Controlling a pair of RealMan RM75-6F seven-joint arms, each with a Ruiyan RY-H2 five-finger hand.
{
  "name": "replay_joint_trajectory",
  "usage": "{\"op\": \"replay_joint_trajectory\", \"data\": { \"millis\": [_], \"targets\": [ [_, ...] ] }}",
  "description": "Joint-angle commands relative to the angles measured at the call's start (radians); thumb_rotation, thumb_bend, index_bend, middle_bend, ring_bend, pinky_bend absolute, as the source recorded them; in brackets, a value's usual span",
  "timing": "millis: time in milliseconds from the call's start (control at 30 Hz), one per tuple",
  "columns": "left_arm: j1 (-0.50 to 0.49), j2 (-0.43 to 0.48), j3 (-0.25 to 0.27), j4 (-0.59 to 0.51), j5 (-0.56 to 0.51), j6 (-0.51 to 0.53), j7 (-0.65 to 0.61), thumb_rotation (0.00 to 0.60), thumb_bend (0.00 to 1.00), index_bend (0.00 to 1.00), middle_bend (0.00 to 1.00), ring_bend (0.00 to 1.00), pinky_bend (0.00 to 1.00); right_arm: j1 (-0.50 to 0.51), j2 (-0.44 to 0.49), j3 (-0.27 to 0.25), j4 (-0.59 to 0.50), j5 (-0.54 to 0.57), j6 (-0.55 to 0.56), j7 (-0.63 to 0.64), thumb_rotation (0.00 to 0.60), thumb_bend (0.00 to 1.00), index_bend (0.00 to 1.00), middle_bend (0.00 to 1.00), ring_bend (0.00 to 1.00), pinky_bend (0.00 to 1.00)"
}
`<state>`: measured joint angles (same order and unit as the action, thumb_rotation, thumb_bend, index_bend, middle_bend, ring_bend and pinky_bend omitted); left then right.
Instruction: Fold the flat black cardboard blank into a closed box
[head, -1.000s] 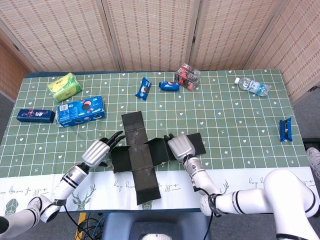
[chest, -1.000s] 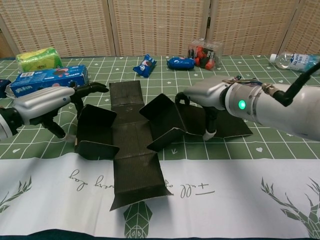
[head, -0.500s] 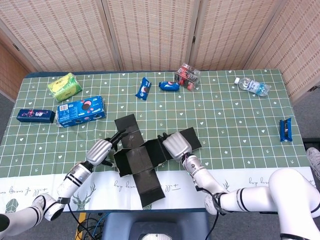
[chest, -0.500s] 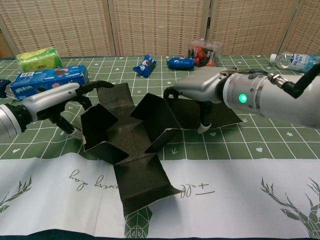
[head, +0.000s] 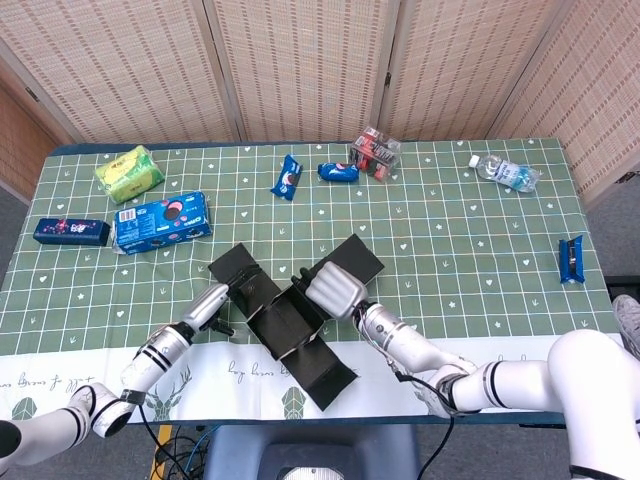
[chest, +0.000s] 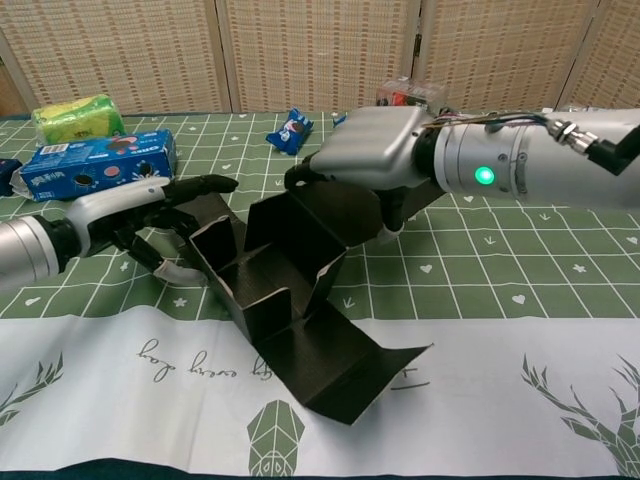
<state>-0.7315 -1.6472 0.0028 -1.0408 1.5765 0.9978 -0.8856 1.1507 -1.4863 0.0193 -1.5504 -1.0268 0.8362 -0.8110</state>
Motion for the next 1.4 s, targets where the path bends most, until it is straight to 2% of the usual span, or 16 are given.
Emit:
{"op": "replay_joint_trajectory", "data": {
  "millis": [33, 300, 633, 1400],
  "targets": [
    [-0.009, 0.004, 0.014, -0.005, 0.012, -0.013, -0.066, 0.6, 0.17, 0.0, 0.0, 0.47, 0.41, 0.008, 0.008, -0.001, 0.028, -0.082, -0.027, 0.056, 0.6, 0.43, 0.3, 0.35, 0.63, 0.69],
    [-0.021, 0.013, 0.037, -0.026, 0.028, -0.028, -0.184, 0.6, 0.17, 0.0, 0.0, 0.47, 0.43, 0.005, 0.003, -0.006, 0.083, -0.242, -0.029, 0.142, 0.6, 0.43, 0.3, 0.35, 0.64, 0.69],
    [-0.038, 0.014, 0.068, -0.035, 0.056, -0.037, -0.294, 0.6, 0.17, 0.0, 0.0, 0.47, 0.45, 0.001, -0.011, -0.006, 0.134, -0.377, -0.024, 0.224, 0.6, 0.43, 0.3, 0.36, 0.64, 0.69],
    [-0.064, -0.007, 0.079, -0.02, 0.054, -0.047, -0.45, 0.6, 0.17, 0.0, 0.0, 0.47, 0.45, -0.002, -0.035, 0.019, 0.189, -0.478, -0.044, 0.25, 0.6, 0.42, 0.31, 0.36, 0.64, 0.69]
  ]
}}
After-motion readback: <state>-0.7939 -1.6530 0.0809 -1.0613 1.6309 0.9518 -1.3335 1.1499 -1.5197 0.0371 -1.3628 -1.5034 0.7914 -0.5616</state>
